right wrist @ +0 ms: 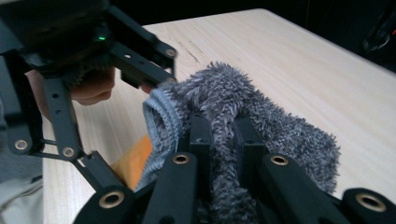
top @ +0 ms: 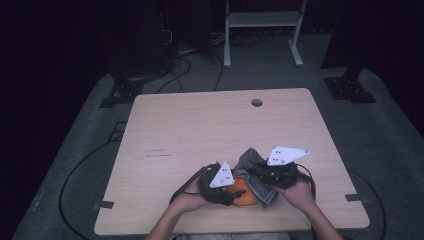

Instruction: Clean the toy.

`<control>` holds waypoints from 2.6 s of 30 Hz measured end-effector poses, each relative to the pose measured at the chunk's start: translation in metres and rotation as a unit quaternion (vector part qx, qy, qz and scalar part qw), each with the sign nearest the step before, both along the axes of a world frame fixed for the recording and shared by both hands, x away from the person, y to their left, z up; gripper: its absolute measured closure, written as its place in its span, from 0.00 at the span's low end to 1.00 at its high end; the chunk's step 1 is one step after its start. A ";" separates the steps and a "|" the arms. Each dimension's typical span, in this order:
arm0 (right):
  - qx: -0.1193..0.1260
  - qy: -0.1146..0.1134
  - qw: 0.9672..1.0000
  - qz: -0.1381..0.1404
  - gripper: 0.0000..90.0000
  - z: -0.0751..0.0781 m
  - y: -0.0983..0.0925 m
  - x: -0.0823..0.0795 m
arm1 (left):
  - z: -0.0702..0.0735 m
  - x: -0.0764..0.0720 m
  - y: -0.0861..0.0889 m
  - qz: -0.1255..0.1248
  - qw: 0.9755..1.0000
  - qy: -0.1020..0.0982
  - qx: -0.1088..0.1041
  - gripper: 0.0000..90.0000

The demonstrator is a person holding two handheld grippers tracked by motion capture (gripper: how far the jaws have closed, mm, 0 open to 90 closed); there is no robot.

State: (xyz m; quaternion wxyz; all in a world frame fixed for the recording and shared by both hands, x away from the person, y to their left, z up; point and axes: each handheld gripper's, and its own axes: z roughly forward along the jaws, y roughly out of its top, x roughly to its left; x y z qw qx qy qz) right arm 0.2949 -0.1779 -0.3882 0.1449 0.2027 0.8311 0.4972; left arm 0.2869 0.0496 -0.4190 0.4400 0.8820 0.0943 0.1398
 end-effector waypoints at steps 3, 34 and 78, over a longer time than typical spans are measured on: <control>0.006 0.015 1.000 -0.018 0.90 -0.006 -0.011 0.006 | -0.001 0.004 0.003 0.005 1.000 0.017 -0.010 0.40; -0.005 -0.004 1.000 -0.019 0.89 -0.007 -0.015 -0.011 | -0.015 0.030 0.024 0.093 0.993 0.060 -0.031 0.40; -0.030 -0.009 0.998 -0.061 0.89 -0.029 -0.023 0.000 | -0.016 0.025 0.019 0.076 0.995 0.047 -0.036 0.14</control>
